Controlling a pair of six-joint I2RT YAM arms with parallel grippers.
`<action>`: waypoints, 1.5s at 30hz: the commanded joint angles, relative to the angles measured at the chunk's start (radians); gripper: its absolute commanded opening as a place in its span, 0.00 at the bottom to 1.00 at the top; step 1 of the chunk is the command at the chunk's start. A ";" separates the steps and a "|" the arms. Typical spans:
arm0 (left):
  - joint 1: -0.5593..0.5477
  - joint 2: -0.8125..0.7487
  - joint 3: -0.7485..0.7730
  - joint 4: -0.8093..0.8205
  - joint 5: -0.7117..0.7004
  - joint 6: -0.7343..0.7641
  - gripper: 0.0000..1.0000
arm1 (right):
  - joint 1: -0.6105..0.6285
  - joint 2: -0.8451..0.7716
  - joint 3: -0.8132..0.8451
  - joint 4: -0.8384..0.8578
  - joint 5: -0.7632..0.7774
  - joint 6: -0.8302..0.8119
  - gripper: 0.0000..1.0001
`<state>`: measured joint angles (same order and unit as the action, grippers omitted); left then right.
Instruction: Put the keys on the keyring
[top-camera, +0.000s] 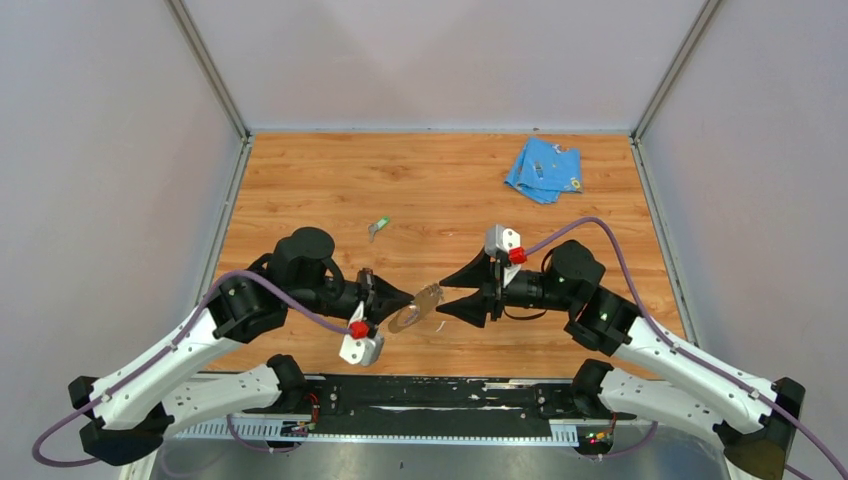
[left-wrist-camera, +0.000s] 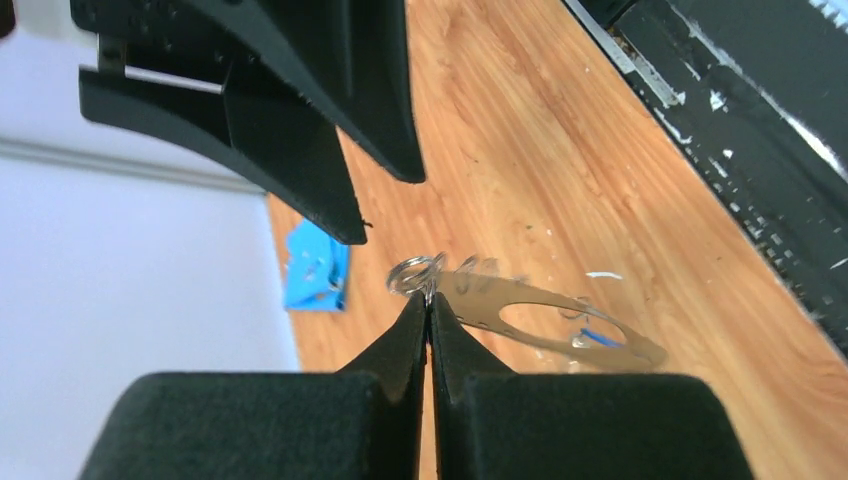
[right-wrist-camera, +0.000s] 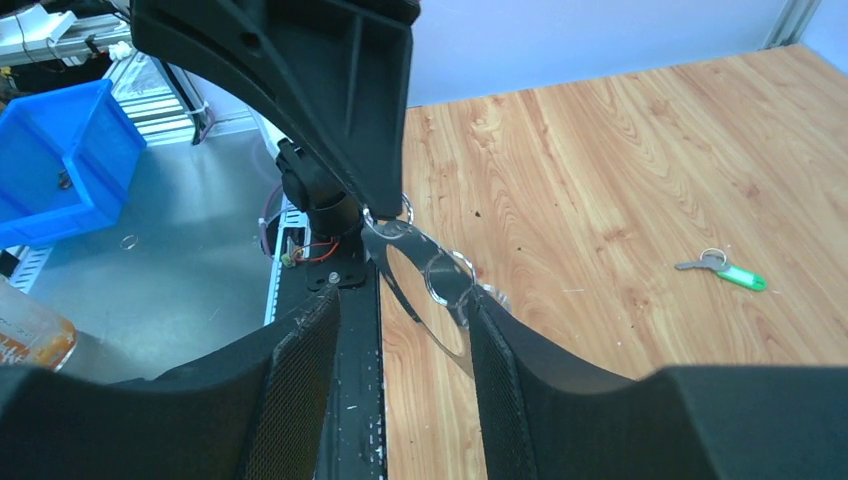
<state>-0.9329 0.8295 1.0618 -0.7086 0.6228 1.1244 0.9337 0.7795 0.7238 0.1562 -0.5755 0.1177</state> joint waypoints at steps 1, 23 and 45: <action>-0.021 -0.067 -0.051 -0.004 0.044 0.317 0.00 | 0.007 -0.025 0.007 0.023 0.009 -0.057 0.54; -0.029 -0.076 -0.019 -0.004 0.090 0.286 0.00 | 0.204 -0.020 0.017 0.004 0.142 -0.274 0.43; -0.029 -0.029 0.035 0.024 0.106 -0.072 0.00 | 0.432 0.054 0.087 0.009 0.497 -0.508 0.30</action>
<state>-0.9562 0.7944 1.0660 -0.7277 0.7193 1.1530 1.3403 0.8242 0.7761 0.1566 -0.1284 -0.3557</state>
